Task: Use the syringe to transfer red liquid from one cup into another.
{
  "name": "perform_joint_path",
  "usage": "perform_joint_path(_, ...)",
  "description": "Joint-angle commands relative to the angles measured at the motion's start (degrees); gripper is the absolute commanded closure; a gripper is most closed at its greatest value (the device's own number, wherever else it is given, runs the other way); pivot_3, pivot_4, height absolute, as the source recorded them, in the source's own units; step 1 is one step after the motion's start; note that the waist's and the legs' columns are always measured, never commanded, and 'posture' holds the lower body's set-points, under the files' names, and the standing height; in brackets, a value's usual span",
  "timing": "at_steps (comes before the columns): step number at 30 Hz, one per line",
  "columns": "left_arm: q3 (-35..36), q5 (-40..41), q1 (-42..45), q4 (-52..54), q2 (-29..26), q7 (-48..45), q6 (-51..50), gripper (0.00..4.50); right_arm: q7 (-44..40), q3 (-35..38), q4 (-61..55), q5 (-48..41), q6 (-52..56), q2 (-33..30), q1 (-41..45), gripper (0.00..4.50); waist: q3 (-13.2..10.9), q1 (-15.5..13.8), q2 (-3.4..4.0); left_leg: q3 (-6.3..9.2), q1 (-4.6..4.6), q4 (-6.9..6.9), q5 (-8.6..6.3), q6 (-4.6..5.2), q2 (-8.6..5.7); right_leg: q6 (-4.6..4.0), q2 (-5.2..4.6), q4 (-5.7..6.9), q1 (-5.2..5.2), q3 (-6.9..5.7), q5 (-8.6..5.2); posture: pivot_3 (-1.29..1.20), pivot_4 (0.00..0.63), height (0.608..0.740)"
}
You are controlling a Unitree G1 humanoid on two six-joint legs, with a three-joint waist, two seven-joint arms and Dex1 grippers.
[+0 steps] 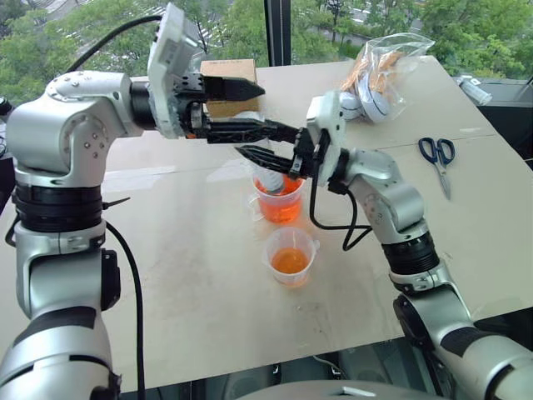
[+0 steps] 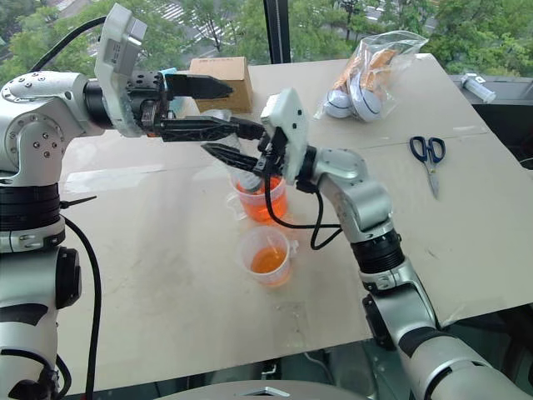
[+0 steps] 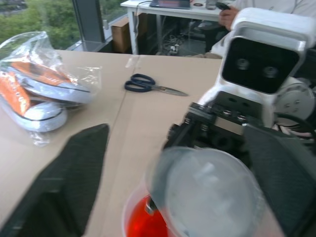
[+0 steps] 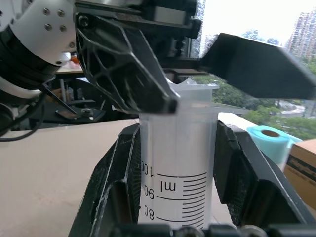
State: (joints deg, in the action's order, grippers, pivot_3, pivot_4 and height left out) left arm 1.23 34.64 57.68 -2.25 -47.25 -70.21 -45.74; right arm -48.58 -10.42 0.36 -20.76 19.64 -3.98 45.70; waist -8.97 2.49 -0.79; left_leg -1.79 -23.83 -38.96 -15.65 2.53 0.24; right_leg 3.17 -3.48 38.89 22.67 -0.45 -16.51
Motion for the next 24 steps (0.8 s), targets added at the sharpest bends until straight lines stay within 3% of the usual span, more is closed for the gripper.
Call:
perform_joint_path(1, 2.03, 0.41, 1.14, 0.23, -0.34, 0.04, 1.28, 0.05, -0.21, 0.61, -3.09, -1.35, -1.31, 0.07, 1.22, 2.90, 0.00, -0.19, 0.00, 0.00, 0.00, -0.01, 0.00, 0.00, -0.01, 0.00, -0.01, 0.00, -0.01, 0.00, 0.00, 0.00, 0.150, 0.740)
perform_joint_path(24, 6.89, 6.80, -2.00, 1.02, 0.10, 1.28, -2.41, 0.05, 3.68, 4.46, -1.63, -5.21, -0.43, 1.12, 1.72, 2.90, 0.00, 0.02, 0.00, 0.02, 0.00, -0.02, 0.00, 0.00, -0.01, 0.00, -0.01, 0.01, -0.01, -0.01, 0.00, 0.00, 0.150, 0.740)
